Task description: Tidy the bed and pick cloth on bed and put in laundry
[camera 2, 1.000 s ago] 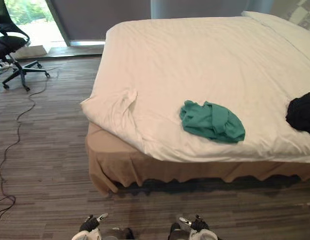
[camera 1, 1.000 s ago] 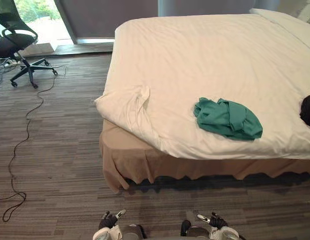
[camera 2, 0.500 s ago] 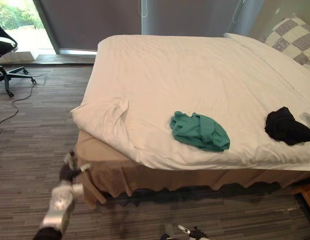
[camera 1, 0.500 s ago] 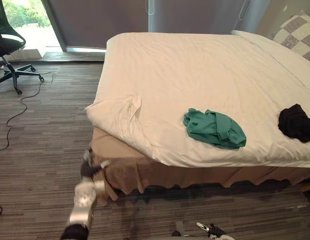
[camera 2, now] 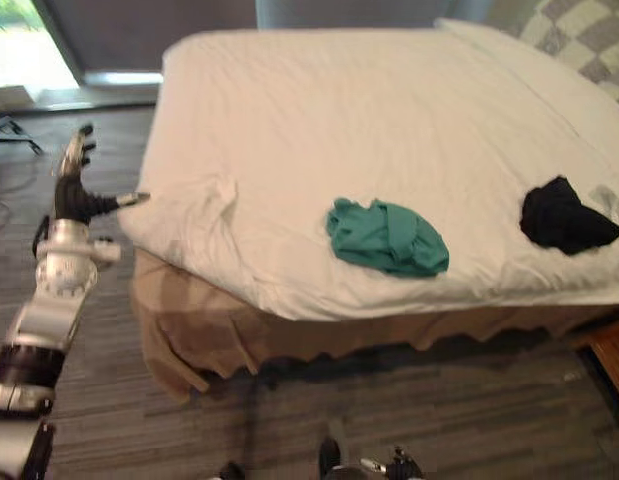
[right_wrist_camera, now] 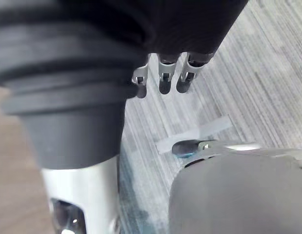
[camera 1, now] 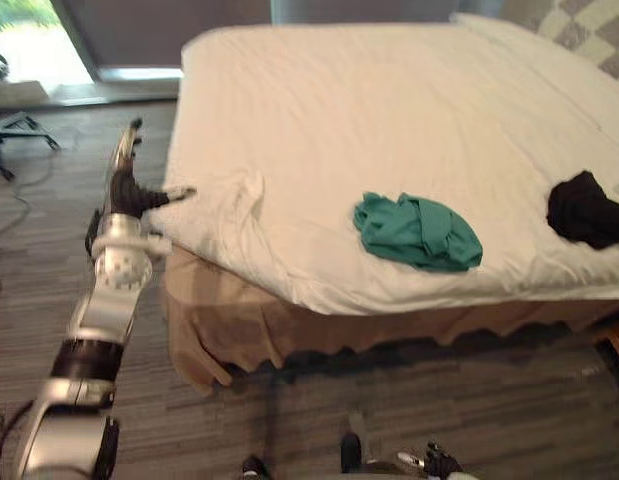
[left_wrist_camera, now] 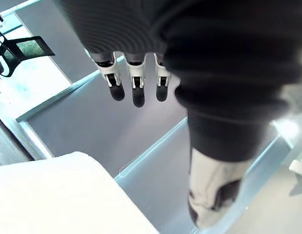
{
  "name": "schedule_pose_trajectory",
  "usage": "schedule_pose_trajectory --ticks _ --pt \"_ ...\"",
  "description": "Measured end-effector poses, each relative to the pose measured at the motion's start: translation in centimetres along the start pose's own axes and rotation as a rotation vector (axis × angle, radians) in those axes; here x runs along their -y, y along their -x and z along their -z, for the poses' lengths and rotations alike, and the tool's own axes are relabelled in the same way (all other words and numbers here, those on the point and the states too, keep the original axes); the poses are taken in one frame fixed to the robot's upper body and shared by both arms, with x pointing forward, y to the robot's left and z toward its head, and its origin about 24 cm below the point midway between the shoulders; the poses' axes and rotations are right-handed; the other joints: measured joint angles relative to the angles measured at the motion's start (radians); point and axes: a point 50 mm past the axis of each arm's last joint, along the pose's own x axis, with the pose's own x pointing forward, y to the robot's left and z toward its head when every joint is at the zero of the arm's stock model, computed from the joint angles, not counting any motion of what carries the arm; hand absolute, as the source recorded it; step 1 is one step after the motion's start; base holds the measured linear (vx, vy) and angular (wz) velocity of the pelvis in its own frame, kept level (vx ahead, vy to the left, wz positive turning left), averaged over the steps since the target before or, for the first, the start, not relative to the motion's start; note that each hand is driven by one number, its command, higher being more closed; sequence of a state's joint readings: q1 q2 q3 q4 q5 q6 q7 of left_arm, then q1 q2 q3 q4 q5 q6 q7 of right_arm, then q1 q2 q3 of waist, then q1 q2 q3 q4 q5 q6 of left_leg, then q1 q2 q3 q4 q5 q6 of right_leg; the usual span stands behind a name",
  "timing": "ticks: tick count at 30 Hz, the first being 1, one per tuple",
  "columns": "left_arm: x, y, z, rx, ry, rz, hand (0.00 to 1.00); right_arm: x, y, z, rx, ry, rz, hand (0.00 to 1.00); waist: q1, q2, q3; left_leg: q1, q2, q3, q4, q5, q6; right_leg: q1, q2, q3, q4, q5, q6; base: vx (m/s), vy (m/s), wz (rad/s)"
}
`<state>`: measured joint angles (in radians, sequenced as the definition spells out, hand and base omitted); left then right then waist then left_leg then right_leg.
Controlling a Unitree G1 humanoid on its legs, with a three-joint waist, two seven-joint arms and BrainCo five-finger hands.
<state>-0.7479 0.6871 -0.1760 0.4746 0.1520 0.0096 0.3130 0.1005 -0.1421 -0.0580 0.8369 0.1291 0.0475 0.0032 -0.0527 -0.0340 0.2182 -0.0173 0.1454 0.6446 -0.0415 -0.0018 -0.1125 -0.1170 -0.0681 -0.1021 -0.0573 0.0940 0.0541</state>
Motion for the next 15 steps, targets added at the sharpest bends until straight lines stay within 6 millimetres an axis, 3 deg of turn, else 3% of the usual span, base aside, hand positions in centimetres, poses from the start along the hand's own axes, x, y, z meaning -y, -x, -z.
schedule_pose_trajectory --ticks 4,5,9,10,13,15 --pt "-0.8 -3.2 -2.5 -0.039 -0.094 -0.022 0.00 -0.4 -0.6 -4.3 0.137 0.091 -0.035 0.00 -0.011 0.000 0.092 -0.094 0.015 0.024 0.053 -0.015 0.013 -0.101 -0.006 0.011 0.040 0.013 0.004 -0.09 -0.015 -0.07" --pt "-1.3 -4.4 -3.7 -0.054 -0.114 -0.039 0.00 -0.4 -0.6 -6.3 0.201 0.107 -0.047 0.00 -0.014 0.001 0.128 -0.128 0.016 0.028 0.073 -0.009 0.019 -0.141 -0.012 0.011 0.061 0.013 0.004 -0.08 0.005 0.07" --pt "-2.6 -6.3 -5.7 -0.104 -0.172 -0.071 0.00 -0.5 -0.5 -10.9 0.338 0.141 -0.080 0.00 -0.024 -0.002 0.176 -0.222 0.004 0.030 0.089 0.009 0.036 -0.243 -0.029 0.008 0.091 0.013 0.002 -0.05 0.016 0.13" --pt "-2.7 -6.5 -6.1 -0.109 -0.175 -0.074 1.00 -0.5 -0.4 -11.7 0.365 0.146 -0.083 0.00 -0.024 -0.002 0.184 -0.237 0.002 0.030 0.087 0.013 0.038 -0.258 -0.032 0.006 0.091 0.015 0.000 -0.07 0.013 0.19" --pt "-3.9 -7.5 -7.7 -0.140 -0.220 -0.092 1.00 -1.1 0.5 -15.7 0.502 0.137 -0.112 0.00 -0.030 -0.008 0.226 -0.319 -0.004 0.028 0.080 0.033 0.047 -0.345 -0.039 0.000 0.107 0.021 -0.007 -0.05 0.008 0.15" --pt "-4.9 -7.9 -9.3 -0.116 -0.271 -0.126 1.00 -1.4 0.8 -16.7 0.536 0.141 -0.111 0.00 -0.029 -0.011 0.245 -0.351 -0.004 0.024 0.077 0.042 0.047 -0.376 -0.040 -0.007 0.112 0.021 -0.008 -0.02 0.002 0.15"
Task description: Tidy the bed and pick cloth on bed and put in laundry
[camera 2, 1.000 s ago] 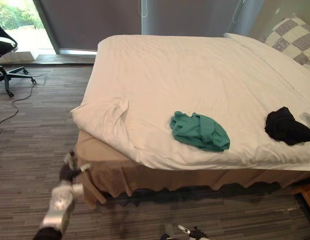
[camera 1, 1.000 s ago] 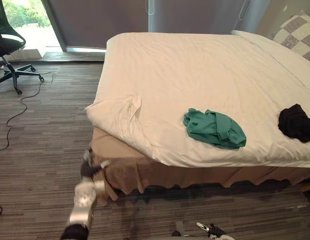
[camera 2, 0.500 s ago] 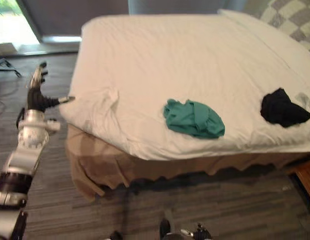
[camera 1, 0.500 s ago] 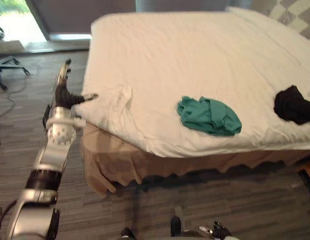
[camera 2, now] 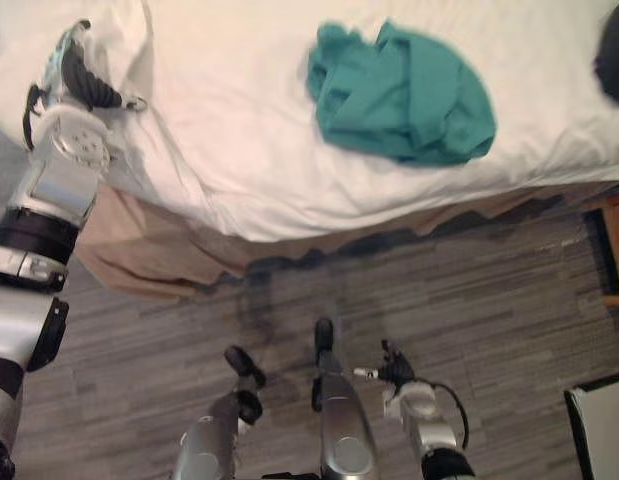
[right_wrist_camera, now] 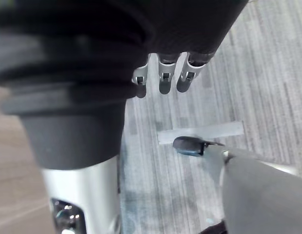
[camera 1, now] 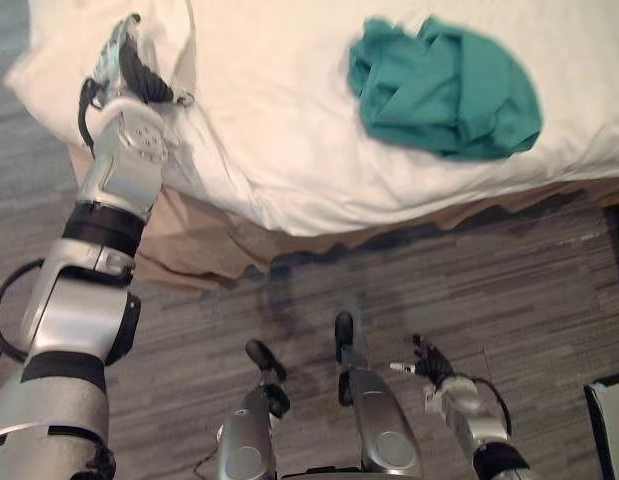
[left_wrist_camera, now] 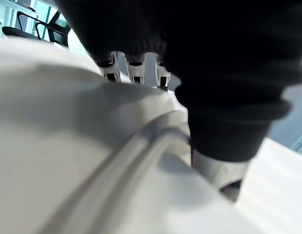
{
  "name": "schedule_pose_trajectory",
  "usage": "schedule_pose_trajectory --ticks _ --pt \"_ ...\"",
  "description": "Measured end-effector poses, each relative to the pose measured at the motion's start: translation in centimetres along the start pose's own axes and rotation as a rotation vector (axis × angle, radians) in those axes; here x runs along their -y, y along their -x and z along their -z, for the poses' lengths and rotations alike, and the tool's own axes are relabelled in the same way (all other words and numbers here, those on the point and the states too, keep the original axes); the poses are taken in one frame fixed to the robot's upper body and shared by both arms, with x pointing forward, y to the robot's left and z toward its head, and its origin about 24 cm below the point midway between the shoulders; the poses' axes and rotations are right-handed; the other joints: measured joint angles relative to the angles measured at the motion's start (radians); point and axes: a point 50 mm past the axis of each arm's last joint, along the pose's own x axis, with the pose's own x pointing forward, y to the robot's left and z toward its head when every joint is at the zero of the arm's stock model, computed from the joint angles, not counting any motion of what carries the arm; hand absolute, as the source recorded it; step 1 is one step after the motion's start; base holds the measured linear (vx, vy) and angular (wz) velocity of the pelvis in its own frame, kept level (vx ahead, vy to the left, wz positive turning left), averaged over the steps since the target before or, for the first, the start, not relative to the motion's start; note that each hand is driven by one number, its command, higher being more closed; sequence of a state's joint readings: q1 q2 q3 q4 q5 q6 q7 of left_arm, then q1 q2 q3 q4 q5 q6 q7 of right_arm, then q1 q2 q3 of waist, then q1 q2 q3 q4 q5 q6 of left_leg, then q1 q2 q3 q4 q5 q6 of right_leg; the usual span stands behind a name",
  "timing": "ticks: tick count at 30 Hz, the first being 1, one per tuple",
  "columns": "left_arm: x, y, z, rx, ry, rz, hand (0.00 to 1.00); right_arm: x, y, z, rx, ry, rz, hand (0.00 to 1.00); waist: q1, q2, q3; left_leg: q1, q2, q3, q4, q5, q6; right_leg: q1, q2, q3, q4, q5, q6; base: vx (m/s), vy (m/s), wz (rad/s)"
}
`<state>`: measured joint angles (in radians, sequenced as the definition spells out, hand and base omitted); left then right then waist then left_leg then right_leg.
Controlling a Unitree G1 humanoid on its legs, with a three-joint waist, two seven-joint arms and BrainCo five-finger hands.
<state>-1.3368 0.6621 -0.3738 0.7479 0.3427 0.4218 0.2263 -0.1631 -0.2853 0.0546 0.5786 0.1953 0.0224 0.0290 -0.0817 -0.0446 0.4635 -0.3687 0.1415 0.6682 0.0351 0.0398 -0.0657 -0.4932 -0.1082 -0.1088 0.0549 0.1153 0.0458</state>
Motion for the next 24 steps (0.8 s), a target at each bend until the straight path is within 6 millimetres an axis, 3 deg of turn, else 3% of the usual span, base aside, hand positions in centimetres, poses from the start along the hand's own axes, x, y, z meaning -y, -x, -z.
schedule_pose_trajectory --ticks 3,7,10,11,12,17,19,21,22,23,24 --pt "-1.3 -0.4 -1.1 0.014 -0.057 -0.023 1.00 -0.1 0.0 -0.7 0.023 0.000 0.004 0.00 -0.005 -0.001 0.009 -0.025 0.002 -0.007 -0.002 0.004 0.001 -0.020 -0.001 -0.016 0.004 0.000 0.000 0.01 -0.010 0.15" --pt "-1.6 -0.5 -0.5 0.014 -0.085 -0.017 1.00 0.0 0.0 -0.9 0.024 -0.007 0.023 0.00 -0.010 -0.002 0.009 -0.031 0.000 -0.006 -0.008 0.004 0.003 -0.027 -0.007 -0.021 0.012 0.000 0.000 0.01 -0.001 0.04" --pt "-0.4 -0.1 1.1 0.013 -0.037 0.032 1.00 0.2 0.1 -0.4 -0.003 -0.032 0.029 0.00 -0.015 -0.002 0.010 0.011 -0.005 -0.006 -0.014 0.010 0.009 0.010 -0.009 -0.025 0.012 0.000 0.000 0.06 0.013 -0.02" --pt "1.3 0.5 2.7 0.008 -0.018 0.081 1.00 0.3 0.2 -0.1 -0.014 -0.053 0.024 0.00 -0.023 -0.001 0.010 0.058 -0.004 -0.002 -0.015 0.009 0.009 0.059 -0.009 -0.032 0.012 -0.001 0.001 0.06 0.022 -0.02" --pt "2.3 1.0 3.7 0.017 -0.013 0.113 0.00 0.5 0.3 0.1 -0.014 -0.063 0.025 0.00 -0.024 -0.001 0.009 0.084 -0.004 0.002 -0.015 0.005 0.010 0.085 -0.009 -0.035 0.011 -0.001 0.002 0.05 0.023 -0.03" --pt "5.1 4.1 7.1 0.093 -0.014 0.222 0.00 1.5 1.1 1.3 -0.036 -0.083 0.047 0.00 -0.010 0.006 0.007 0.145 -0.004 0.006 -0.015 -0.019 0.014 0.156 -0.014 -0.042 -0.001 -0.012 0.016 0.01 0.010 0.00" --pt "6.7 7.1 10.7 0.041 0.051 0.315 0.00 1.8 2.4 3.7 -0.113 -0.100 0.053 0.00 0.003 0.021 0.000 0.202 -0.004 -0.007 -0.014 -0.024 0.007 0.230 -0.014 -0.060 -0.016 -0.027 0.017 0.07 0.021 0.11" --pt "7.3 8.8 13.1 -0.027 0.073 0.359 0.00 2.0 3.3 5.1 -0.155 -0.110 0.065 0.00 0.003 0.035 -0.009 0.230 -0.004 -0.020 -0.013 -0.027 0.004 0.267 -0.015 -0.076 -0.016 -0.041 0.016 0.07 0.000 0.22" --pt "7.8 10.7 16.2 -0.125 0.080 0.389 0.00 2.2 4.3 6.6 -0.205 -0.113 0.075 0.00 0.004 0.050 -0.031 0.245 -0.004 -0.031 -0.014 -0.028 0.001 0.288 -0.015 -0.089 -0.016 -0.054 0.014 0.10 -0.018 0.26" --pt "8.0 13.9 20.9 -0.306 0.095 0.421 0.00 2.4 5.6 8.6 -0.271 -0.123 0.090 0.00 0.010 0.068 -0.072 0.256 -0.004 -0.038 -0.015 -0.030 -0.002 0.303 -0.014 -0.100 -0.015 -0.067 0.017 0.11 -0.022 0.22" --pt "8.1 15.1 22.5 -0.374 0.105 0.427 0.00 2.5 6.0 9.3 -0.293 -0.139 0.100 0.00 0.013 0.074 -0.078 0.267 -0.003 -0.039 -0.016 -0.030 -0.002 0.315 -0.014 -0.102 -0.015 -0.070 0.018 0.11 -0.023 0.17"
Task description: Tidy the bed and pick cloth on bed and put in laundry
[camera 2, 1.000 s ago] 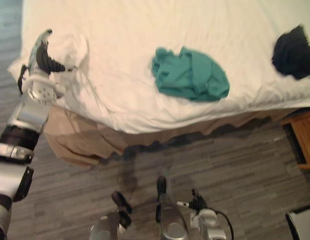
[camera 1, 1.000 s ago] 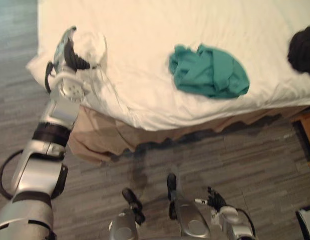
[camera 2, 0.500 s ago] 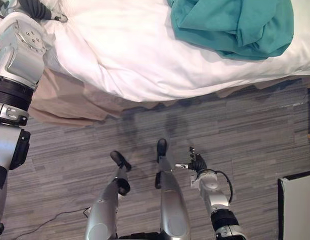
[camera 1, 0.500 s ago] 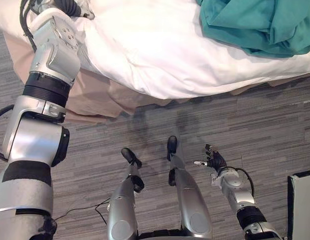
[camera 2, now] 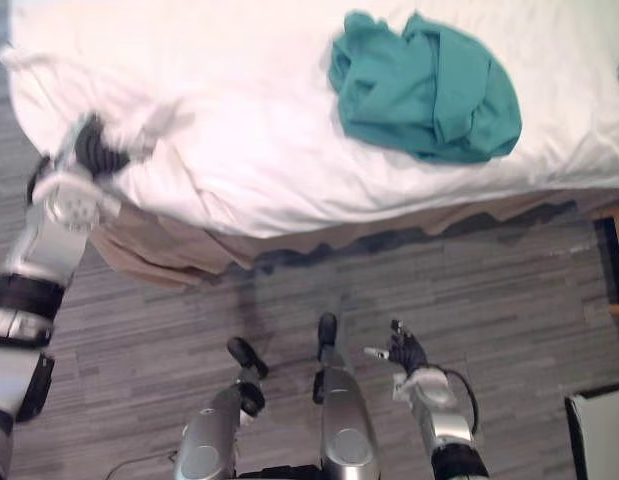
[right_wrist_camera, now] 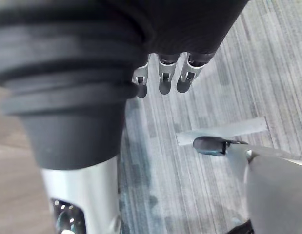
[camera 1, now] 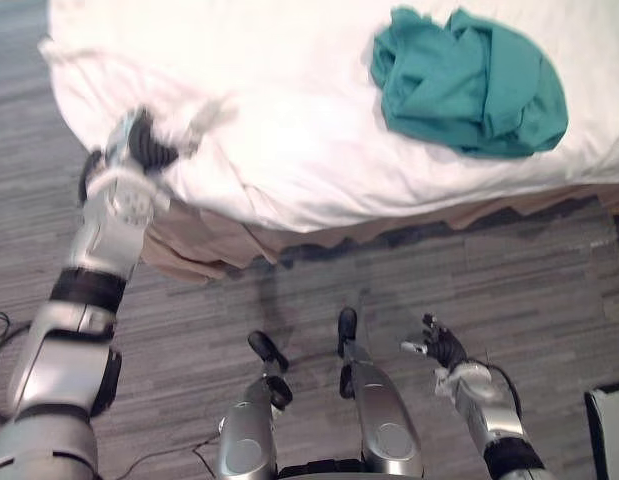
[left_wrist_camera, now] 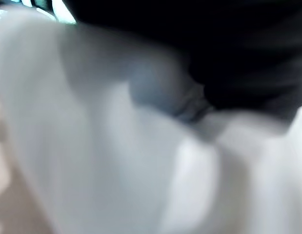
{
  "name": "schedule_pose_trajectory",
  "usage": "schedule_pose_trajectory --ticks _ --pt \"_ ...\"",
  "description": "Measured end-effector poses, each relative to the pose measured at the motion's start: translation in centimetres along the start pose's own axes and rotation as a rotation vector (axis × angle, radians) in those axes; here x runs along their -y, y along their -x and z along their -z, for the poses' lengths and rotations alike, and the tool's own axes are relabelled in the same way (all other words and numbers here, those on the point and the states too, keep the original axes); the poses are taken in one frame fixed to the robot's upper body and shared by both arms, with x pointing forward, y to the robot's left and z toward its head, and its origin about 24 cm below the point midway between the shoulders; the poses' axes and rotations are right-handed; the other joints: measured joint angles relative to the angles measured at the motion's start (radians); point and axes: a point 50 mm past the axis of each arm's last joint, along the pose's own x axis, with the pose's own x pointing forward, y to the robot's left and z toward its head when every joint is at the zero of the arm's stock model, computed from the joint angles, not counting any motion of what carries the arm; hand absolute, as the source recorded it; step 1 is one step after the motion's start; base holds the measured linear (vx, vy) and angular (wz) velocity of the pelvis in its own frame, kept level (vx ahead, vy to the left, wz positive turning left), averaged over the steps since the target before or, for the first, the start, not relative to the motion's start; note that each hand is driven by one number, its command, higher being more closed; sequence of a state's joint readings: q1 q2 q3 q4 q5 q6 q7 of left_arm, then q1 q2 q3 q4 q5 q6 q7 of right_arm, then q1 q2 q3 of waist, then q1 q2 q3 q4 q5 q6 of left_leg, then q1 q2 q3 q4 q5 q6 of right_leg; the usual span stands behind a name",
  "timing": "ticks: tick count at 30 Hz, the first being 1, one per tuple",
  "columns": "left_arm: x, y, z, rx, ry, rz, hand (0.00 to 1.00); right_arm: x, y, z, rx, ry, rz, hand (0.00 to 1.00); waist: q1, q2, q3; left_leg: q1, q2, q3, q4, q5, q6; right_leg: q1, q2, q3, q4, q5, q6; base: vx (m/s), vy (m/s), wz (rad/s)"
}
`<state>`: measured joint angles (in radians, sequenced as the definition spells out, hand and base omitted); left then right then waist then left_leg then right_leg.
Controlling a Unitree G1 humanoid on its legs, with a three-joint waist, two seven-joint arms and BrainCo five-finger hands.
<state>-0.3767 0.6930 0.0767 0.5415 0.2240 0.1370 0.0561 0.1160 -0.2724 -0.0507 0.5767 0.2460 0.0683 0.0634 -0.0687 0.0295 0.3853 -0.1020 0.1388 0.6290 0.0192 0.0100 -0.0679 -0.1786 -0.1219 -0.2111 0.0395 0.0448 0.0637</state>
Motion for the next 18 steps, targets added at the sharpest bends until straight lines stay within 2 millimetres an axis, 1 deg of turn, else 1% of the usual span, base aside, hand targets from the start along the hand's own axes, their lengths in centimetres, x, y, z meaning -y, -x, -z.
schedule_pose_trajectory --ticks 1,2,3,4,5,6,7,8,9,10,11,12,13,14,15,16,17,18 --pt "1.2 1.9 5.7 -0.214 0.082 0.014 0.00 0.8 0.6 2.1 -0.062 -0.086 0.028 0.00 0.009 0.017 -0.025 0.033 0.002 -0.007 0.000 -0.004 -0.006 0.037 0.002 -0.007 0.000 -0.015 0.001 0.09 -0.021 0.12" --pt "1.9 3.8 9.6 -0.363 0.139 0.014 0.00 1.3 1.1 3.5 -0.100 -0.162 0.042 0.00 0.014 0.023 -0.053 0.049 0.004 -0.008 0.000 -0.009 -0.014 0.055 0.004 -0.011 0.001 -0.025 0.005 0.12 -0.032 0.10" --pt "2.8 7.4 14.7 -0.567 0.186 0.009 0.00 1.8 1.9 5.5 -0.156 -0.242 0.070 0.00 0.021 0.028 -0.095 0.074 0.008 -0.009 -0.002 -0.017 -0.025 0.082 0.009 -0.015 0.000 -0.038 0.004 0.11 -0.035 0.03" --pt "3.1 9.6 17.1 -0.668 0.202 0.005 0.00 2.1 2.4 6.6 -0.191 -0.270 0.088 0.00 0.026 0.027 -0.118 0.090 0.010 -0.009 -0.004 -0.021 -0.029 0.097 0.012 -0.017 0.000 -0.046 0.003 0.12 -0.046 0.02" --pt "3.6 13.5 20.6 -0.837 0.220 -0.013 0.00 2.6 3.4 8.6 -0.254 -0.314 0.135 0.00 0.038 0.028 -0.158 0.119 0.014 -0.009 -0.008 -0.028 -0.039 0.125 0.017 -0.020 -0.002 -0.058 0.005 0.10 -0.047 -0.01" --pt "3.8 17.5 23.3 -0.989 0.234 -0.045 0.00 3.3 4.4 10.3 -0.305 -0.363 0.193 0.00 0.054 0.024 -0.194 0.149 0.016 -0.007 -0.016 -0.033 -0.047 0.154 0.021 -0.021 -0.008 -0.067 0.006 0.10 -0.044 -0.01" --pt "3.9 19.4 24.3 -1.055 0.240 -0.059 0.00 3.8 4.9 11.0 -0.324 -0.392 0.224 0.00 0.061 0.024 -0.210 0.163 0.015 -0.007 -0.020 -0.035 -0.050 0.169 0.022 -0.022 -0.011 -0.072 0.006 0.07 -0.037 0.01" --pt "4.0 23.9 26.3 -1.207 0.292 -0.106 0.00 5.0 5.9 12.1 -0.343 -0.475 0.297 0.00 0.072 0.022 -0.251 0.188 0.016 -0.008 -0.025 -0.045 -0.058 0.195 0.026 -0.027 -0.016 -0.083 0.004 0.04 -0.024 0.04" --pt "4.1 25.7 26.9 -1.268 0.331 -0.131 0.00 5.5 6.2 12.3 -0.340 -0.513 0.328 0.00 0.073 0.019 -0.264 0.198 0.015 -0.008 -0.029 -0.047 -0.061 0.203 0.026 -0.030 -0.022 -0.084 0.002 0.01 -0.026 0.05" --pt "4.3 28.9 27.8 -1.386 0.431 -0.198 0.00 6.9 6.7 12.3 -0.315 -0.586 0.396 0.00 0.075 0.016 -0.290 0.210 0.015 -0.007 -0.036 -0.054 -0.067 0.225 0.028 -0.032 -0.035 -0.087 0.001 -0.02 -0.017 0.03" --pt "4.4 30.0 28.0 -1.425 0.476 -0.230 0.00 7.6 7.0 12.3 -0.300 -0.611 0.427 0.00 0.075 0.015 -0.302 0.214 0.015 -0.008 -0.036 -0.058 -0.071 0.234 0.029 -0.035 -0.040 -0.089 0.001 -0.05 -0.026 0.06" --pt "4.5 31.9 28.4 -1.484 0.551 -0.285 0.00 10.3 8.0 11.9 -0.246 -0.666 0.534 0.00 0.076 0.006 -0.339 0.213 0.015 -0.008 -0.041 -0.065 -0.077 0.235 0.029 -0.039 -0.048 -0.093 -0.001 -0.03 -0.022 0.10" --pt "4.4 32.2 28.5 -1.488 0.570 -0.303 0.00 12.1 8.6 11.5 -0.212 -0.688 0.595 0.00 0.076 0.006 -0.355 0.215 0.014 -0.008 -0.046 -0.064 -0.077 0.238 0.029 -0.043 -0.051 -0.093 -0.001 -0.01 -0.028 0.12" --pt "4.1 32.0 28.5 -1.465 0.582 -0.333 0.00 14.5 9.4 10.5 -0.149 -0.701 0.674 0.00 0.075 0.005 -0.366 0.226 0.011 -0.008 -0.057 -0.060 -0.076 0.250 0.030 -0.047 -0.059 -0.092 -0.002 0.01 -0.019 0.08" --pt "3.9 31.7 28.5 -1.446 0.585 -0.347 0.00 15.5 9.8 10.0 -0.119 -0.700 0.704 0.00 0.075 0.004 -0.372 0.229 0.010 -0.008 -0.061 -0.059 -0.076 0.254 0.031 -0.048 -0.063 -0.092 -0.002 -0.01 -0.027 0.04" --pt "3.6 30.4 28.3 -1.382 0.580 -0.366 0.00 17.9 10.3 8.0 -0.028 -0.673 0.755 0.00 0.073 0.003 -0.381 0.239 0.008 -0.009 -0.074 -0.053 -0.075 0.259 0.033 -0.049 -0.064 -0.092 -0.002 0.00 0.000 0.00" --pt "3.5 28.9 28.1 -1.325 0.563 -0.362 0.00 19.2 10.3 6.4 0.035 -0.639 0.776 1.00 0.069 -0.003 -0.385 0.244 0.008 -0.010 -0.082 -0.047 -0.074 0.265 0.035 -0.050 -0.065 -0.091 -0.003 -0.01 -0.039 0.03" --pt "3.5 27.7 27.8 -1.279 0.538 -0.341 0.00 19.8 10.2 5.1 0.075 -0.609 0.780 1.00 0.066 -0.009 -0.389 0.243 0.008 -0.013 -0.088 -0.043 -0.076 0.263 0.038 -0.052 -0.065 -0.091 -0.003 0.00 -0.048 0.04"
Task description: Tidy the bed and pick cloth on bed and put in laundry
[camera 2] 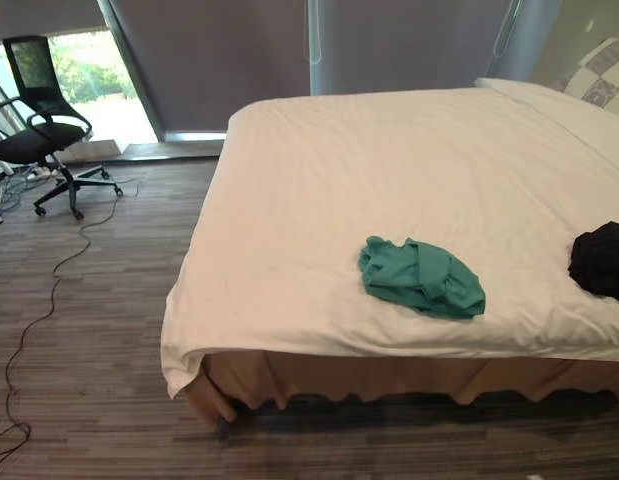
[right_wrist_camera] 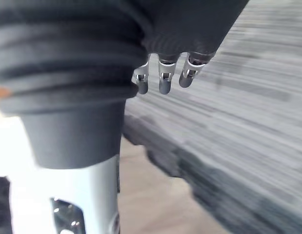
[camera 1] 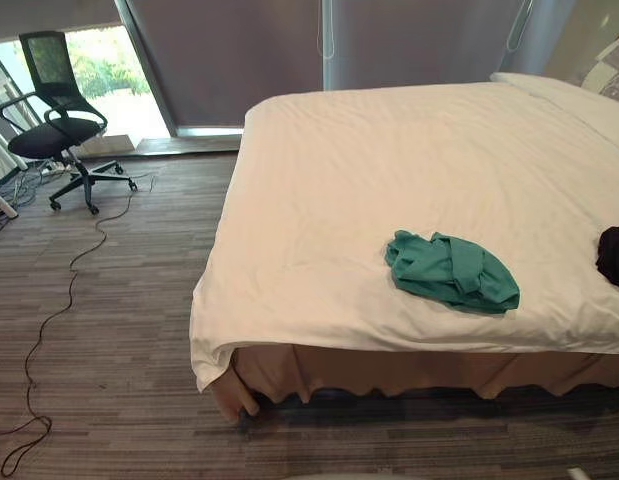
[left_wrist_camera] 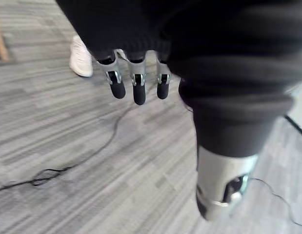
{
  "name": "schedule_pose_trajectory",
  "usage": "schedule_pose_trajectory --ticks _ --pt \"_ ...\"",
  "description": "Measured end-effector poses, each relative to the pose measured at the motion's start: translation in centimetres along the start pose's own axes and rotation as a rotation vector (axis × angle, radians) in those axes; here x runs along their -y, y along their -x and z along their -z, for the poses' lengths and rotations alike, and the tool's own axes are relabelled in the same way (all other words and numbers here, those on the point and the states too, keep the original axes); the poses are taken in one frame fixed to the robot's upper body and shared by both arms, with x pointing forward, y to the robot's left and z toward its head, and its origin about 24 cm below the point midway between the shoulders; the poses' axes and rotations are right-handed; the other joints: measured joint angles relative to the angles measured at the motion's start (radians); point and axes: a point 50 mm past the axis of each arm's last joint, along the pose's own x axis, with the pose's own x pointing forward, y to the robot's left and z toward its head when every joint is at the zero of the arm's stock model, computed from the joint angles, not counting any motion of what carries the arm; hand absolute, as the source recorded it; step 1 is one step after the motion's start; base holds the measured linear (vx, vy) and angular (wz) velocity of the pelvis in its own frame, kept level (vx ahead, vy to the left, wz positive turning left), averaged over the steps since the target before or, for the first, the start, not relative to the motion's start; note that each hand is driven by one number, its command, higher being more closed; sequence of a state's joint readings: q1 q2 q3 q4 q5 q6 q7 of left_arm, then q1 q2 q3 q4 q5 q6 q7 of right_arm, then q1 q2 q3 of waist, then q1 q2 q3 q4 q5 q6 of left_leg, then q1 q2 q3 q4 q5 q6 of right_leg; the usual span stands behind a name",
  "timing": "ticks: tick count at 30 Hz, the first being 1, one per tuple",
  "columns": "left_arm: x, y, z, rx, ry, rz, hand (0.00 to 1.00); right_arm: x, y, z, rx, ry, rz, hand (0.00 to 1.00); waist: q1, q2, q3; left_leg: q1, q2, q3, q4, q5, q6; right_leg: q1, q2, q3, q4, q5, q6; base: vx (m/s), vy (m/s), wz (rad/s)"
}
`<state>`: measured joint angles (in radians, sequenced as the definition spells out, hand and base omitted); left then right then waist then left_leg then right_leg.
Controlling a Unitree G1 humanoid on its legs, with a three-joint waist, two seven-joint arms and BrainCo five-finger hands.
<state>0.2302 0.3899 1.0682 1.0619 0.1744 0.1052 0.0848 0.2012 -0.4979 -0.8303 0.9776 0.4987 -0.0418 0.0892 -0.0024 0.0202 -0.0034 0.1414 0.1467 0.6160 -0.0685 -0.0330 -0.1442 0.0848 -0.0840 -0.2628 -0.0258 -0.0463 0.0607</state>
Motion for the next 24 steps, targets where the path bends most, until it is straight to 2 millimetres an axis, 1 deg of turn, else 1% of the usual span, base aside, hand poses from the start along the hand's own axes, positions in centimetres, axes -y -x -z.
schedule_pose_trajectory --ticks 1,2,3,4,5,6,7,8,9,10,11,12,13,14,15,16,17,18,19,20,21,22,23,24 --pt "1.0 0.1 -1.0 0.056 -0.065 0.029 0.00 -1.2 -0.2 -1.4 0.057 0.036 -0.039 1.00 -0.005 -0.007 -0.003 -0.003 0.000 -0.004 -0.003 0.010 -0.002 -0.004 0.003 0.000 0.001 0.000 0.000 0.01 -0.057 -0.07" --pt "2.8 0.5 -2.3 0.147 -0.191 0.087 0.00 -4.2 -0.2 -4.2 0.175 0.093 -0.154 1.00 -0.016 -0.016 -0.008 -0.004 0.000 -0.006 -0.015 0.019 0.002 -0.010 0.008 0.009 0.003 0.006 -0.001 0.02 -0.043 -0.13" --pt "3.5 0.7 -2.7 0.179 -0.236 0.112 0.00 -5.8 0.0 -5.4 0.223 0.116 -0.211 1.00 -0.019 -0.019 -0.010 -0.004 -0.001 -0.003 -0.017 0.022 0.003 -0.016 0.009 0.014 0.006 0.007 -0.001 0.03 -0.027 -0.19" --pt "5.3 1.2 -3.6 0.243 -0.286 0.173 0.00 -9.1 0.6 -7.6 0.308 0.161 -0.334 1.00 -0.031 -0.029 -0.011 -0.005 -0.002 0.001 -0.019 0.026 0.003 -0.022 0.013 0.026 0.007 0.010 0.001 0.01 -0.012 -0.19" --pt "7.9 2.2 -4.5 0.313 -0.295 0.267 0.00 -13.1 1.6 -9.7 0.386 0.200 -0.480 1.00 -0.039 -0.037 -0.012 -0.003 -0.003 0.003 -0.019 0.027 0.002 -0.039 0.012 0.034 0.015 0.010 0.001 0.02 -0.012 -0.16" --pt "9.1 2.7 -4.8 0.339 -0.288 0.312 0.00 -14.6 2.1 -10.5 0.416 0.215 -0.538 1.00 -0.041 -0.038 -0.013 -0.004 -0.004 0.004 -0.018 0.027 0.002 -0.046 0.011 0.037 0.019 0.009 0.001 0.01 -0.003 -0.14" --pt "10.9 3.5 -5.0 0.370 -0.277 0.377 0.00 -16.7 2.9 -11.3 0.459 0.251 -0.611 1.00 -0.041 -0.046 -0.010 -0.008 -0.009 0.004 -0.018 0.028 0.003 -0.051 0.011 0.042 0.022 0.009 0.002 0.03 0.003 -0.09" --pt "13.7 5.0 -4.9 0.409 -0.272 0.476 0.00 -19.9 4.7 -12.3 0.525 0.317 -0.736 1.00 -0.041 -0.056 0.002 -0.009 -0.013 0.004 -0.017 0.028 0.004 -0.051 0.008 0.048 0.023 0.010 0.001 0.03 0.007 -0.09" --pt "15.0 5.9 -4.4 0.423 -0.290 0.526 0.00 -21.8 5.9 -12.6 0.561 0.355 -0.821 1.00 -0.042 -0.060 0.007 -0.010 -0.016 0.004 -0.017 0.028 0.004 -0.053 0.007 0.050 0.024 0.010 0.001 0.04 0.004 -0.10" --pt "16.7 7.0 -3.3 0.432 -0.320 0.584 0.00 -24.5 7.9 -12.9 0.616 0.423 -0.943 1.00 -0.042 -0.063 0.011 -0.010 -0.019 0.002 -0.017 0.028 0.005 -0.055 0.005 0.054 0.025 0.010 0.001 0.03 -0.001 -0.08" --pt "17.4 7.5 -2.8 0.435 -0.338 0.607 0.00 -25.9 9.0 -13.0 0.647 0.455 -1.004 1.00 -0.042 -0.065 0.014 -0.010 -0.020 0.000 -0.017 0.028 0.005 -0.057 0.005 0.056 0.027 0.010 0.001 0.03 -0.008 -0.08" --pt "18.4 8.3 -2.1 0.446 -0.355 0.640 0.00 -28.9 11.6 -13.4 0.713 0.498 -1.135 1.00 -0.039 -0.064 0.028 -0.011 -0.022 -0.007 -0.017 0.028 0.005 -0.061 0.004 0.057 0.030 0.010 0.002 0.02 -0.010 -0.04" --pt "18.7 8.5 -2.0 0.449 -0.361 0.646 0.00 -30.0 12.4 -13.6 0.736 0.515 -1.179 1.00 -0.039 -0.063 0.033 -0.013 -0.022 -0.010 -0.017 0.028 0.005 -0.063 0.004 0.056 0.032 0.010 0.002 0.00 -0.015 0.04" --pt "19.2 8.9 -2.0 0.457 -0.374 0.661 0.00 -31.8 14.1 -13.9 0.775 0.540 -1.252 1.00 -0.037 -0.059 0.041 -0.019 -0.022 -0.021 -0.017 0.028 0.005 -0.066 0.003 0.052 0.033 0.010 0.002 -0.01 -0.015 0.11" --pt "19.6 9.1 -2.0 0.462 -0.381 0.673 0.00 -33.5 15.8 -14.3 0.808 0.561 -1.328 1.00 -0.027 -0.054 0.052 -0.019 -0.019 -0.031 -0.017 0.024 0.010 -0.063 0.003 0.049 0.033 0.010 0.002 -0.01 -0.013 0.11" --pt "19.8 9.2 -2.0 0.461 -0.382 0.677 0.00 -34.3 16.6 -14.5 0.822 0.569 -1.364 1.00 -0.019 -0.052 0.056 -0.019 -0.018 -0.032 -0.017 0.024 0.010 -0.063 0.003 0.048 0.032 0.010 0.002 -0.01 -0.013 0.12" --pt "20.4 9.4 -1.8 0.452 -0.391 0.689 0.00 -35.9 18.6 -14.9 0.838 0.577 -1.442 1.00 -0.001 -0.048 0.069 -0.018 -0.017 -0.047 -0.015 0.024 0.011 -0.054 0.003 0.041 0.030 0.010 0.001 -0.01 -0.011 0.18" --pt "20.6 9.5 -1.7 0.447 -0.398 0.696 0.00 -36.4 19.2 -15.0 0.843 0.582 -1.466 1.00 0.002 -0.046 0.074 -0.018 -0.016 -0.057 -0.014 0.024 0.011 -0.046 0.002 0.031 0.027 0.010 0.001 -0.01 -0.024 0.33" --pt "20.8 9.7 -1.1 0.438 -0.411 0.710 0.00 -37.5 20.7 -15.1 0.856 0.598 -1.516 1.00 0.010 -0.046 0.076 -0.019 -0.016 -0.072 -0.014 0.024 0.011 -0.037 0.002 0.017 0.023 0.010 0.001 0.00 -0.017 0.34" --pt "20.9 9.7 -0.8 0.433 -0.419 0.716 0.00 -37.9 21.3 -15.0 0.862 0.608 -1.537 1.00 0.014 -0.046 0.077 -0.019 -0.016 -0.081 -0.014 0.024 0.011 -0.029 0.001 0.011 0.019 0.010 0.001 0.00 -0.014 0.39" --pt "21.0 9.8 -0.3 0.427 -0.432 0.724 0.00 -38.8 22.7 -14.8 0.874 0.608 -1.582 1.00 0.025 -0.046 0.082 -0.024 -0.014 -0.096 -0.011 0.024 0.011 -0.025 0.001 0.000 0.020 0.010 0.001 0.00 0.000 0.39" --pt "21.0 9.8 -0.2 0.426 -0.442 0.728 0.00 -39.7 24.4 -14.6 0.893 0.583 -1.640 1.00 0.031 -0.052 0.100 -0.040 -0.014 -0.111 0.001 0.023 0.012 -0.027 -0.003 -0.008 0.020 0.010 0.001 -0.02 0.000 0.36" --pt "21.3 10.0 -0.5 0.435 -0.444 0.734 0.00 -40.1 25.6 -14.7 0.905 0.550 -1.680 1.00 0.039 -0.058 0.122 -0.051 -0.013 -0.119 0.010 0.023 0.013 -0.032 -0.004 -0.011 0.023 0.010 0.001 -0.07 -0.012 0.36" --pt "22.1 10.5 -1.7 0.460 -0.420 0.751 0.00 -40.9 27.9 -15.1 0.946 0.489 -1.751 1.00 0.053 -0.071 0.175 -0.081 -0.011 -0.138 0.031 0.025 0.019 -0.046 -0.008 -0.025 0.024 0.010 0.001 -0.14 -0.033 0.40"
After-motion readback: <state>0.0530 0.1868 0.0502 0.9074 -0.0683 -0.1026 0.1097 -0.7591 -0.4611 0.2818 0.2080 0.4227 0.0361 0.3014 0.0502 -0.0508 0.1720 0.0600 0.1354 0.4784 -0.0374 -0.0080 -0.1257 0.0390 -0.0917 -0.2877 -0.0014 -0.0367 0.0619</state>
